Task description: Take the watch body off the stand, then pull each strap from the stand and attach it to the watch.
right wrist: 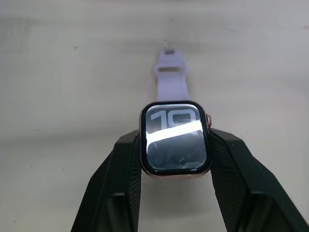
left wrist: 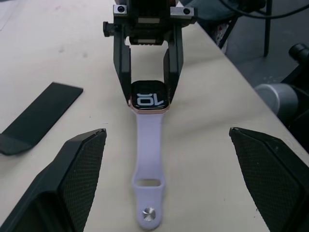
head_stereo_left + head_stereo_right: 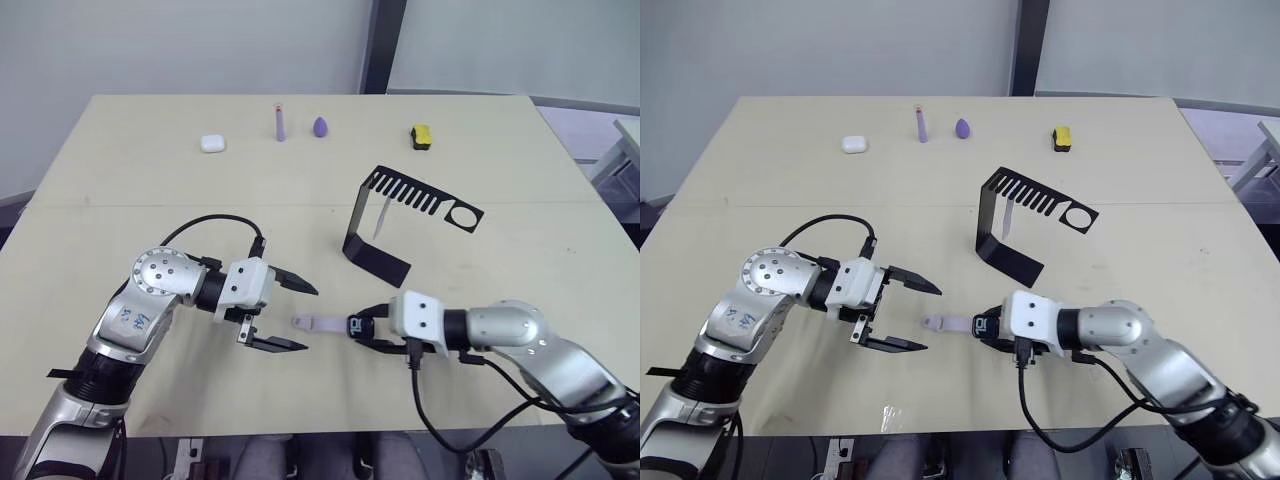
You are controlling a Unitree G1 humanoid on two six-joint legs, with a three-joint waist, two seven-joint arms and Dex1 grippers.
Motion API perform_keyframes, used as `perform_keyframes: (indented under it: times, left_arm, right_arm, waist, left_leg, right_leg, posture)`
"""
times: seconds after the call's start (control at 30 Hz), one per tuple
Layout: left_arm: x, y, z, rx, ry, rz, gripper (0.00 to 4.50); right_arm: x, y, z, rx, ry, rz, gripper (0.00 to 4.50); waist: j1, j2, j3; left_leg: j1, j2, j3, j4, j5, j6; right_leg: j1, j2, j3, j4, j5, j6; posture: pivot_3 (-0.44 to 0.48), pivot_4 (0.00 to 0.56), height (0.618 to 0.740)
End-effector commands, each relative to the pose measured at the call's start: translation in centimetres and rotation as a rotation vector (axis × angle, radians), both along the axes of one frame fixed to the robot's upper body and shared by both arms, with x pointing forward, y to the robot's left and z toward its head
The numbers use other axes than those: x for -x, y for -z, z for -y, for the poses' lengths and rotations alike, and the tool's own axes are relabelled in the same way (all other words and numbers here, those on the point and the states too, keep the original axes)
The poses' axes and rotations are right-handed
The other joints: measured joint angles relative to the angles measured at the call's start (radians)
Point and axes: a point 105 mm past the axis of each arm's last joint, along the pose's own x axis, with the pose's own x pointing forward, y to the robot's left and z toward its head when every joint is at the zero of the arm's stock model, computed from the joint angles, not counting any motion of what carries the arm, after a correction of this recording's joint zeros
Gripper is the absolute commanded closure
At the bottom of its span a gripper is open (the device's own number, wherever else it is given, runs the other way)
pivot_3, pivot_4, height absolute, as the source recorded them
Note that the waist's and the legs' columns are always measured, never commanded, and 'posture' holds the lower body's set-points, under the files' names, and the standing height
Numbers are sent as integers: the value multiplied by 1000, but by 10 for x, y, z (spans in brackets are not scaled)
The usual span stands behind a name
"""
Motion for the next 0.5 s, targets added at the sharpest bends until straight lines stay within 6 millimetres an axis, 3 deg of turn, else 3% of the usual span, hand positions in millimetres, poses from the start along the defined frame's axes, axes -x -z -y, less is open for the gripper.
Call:
perform_keyframes:
  times: [0.03, 0.2, 0.23, 0.37, 0.4, 0.5]
  left_arm:
    - [1, 3, -3, -30, -5, 46, 105]
    - [2, 9, -6, -40, -29, 35, 105]
    - [3, 10, -7, -40, -31, 34, 0]
    - [0, 7, -19, -13, -104, 6, 0]
    - [0, 6, -23, -4, -126, 0, 0]
    - [-2, -2, -50, 62, -273, -78, 0]
  right_arm:
    - [-2, 5, -6, 33, -45, 11, 2989]
    - [-8, 7, -4, 67, -41, 8, 2989]
    - [-7, 7, -4, 73, -46, 10, 1955]
    - [-1, -12, 18, 92, -54, 63, 108]
    - [2, -16, 23, 89, -48, 67, 41]
    - [16, -43, 62, -6, 103, 11, 41]
  waist:
    - [-3, 0, 0]
    - [-5, 0, 0]
    - [-5, 0, 0]
    - [-2, 0, 0]
    - [-3, 0, 0]
    - [-1, 0, 0]
  left_leg:
    - [0, 0, 0, 0, 0, 0]
    - [0, 0, 0, 0, 0, 0]
    - [0, 0, 0, 0, 0, 0]
    - [0, 0, 0, 0, 0, 0]
    - [0, 0, 0, 0, 0, 0]
    - [-1, 0, 0, 0, 0, 0]
  right_leg:
    - [0, 0, 0, 1, 0, 0]
    - [0, 0, 0, 5, 0, 0]
    - [0, 0, 0, 5, 0, 0]
    - [0, 0, 0, 5, 0, 0]
    - [0, -1, 0, 5, 0, 0]
    - [0, 0, 0, 4, 0, 0]
  posture:
    - [0, 150, 740]
    - [0, 150, 740]
    - [0, 150, 740]
    - [0, 150, 740]
    - [0, 150, 740]
    - [0, 150, 740]
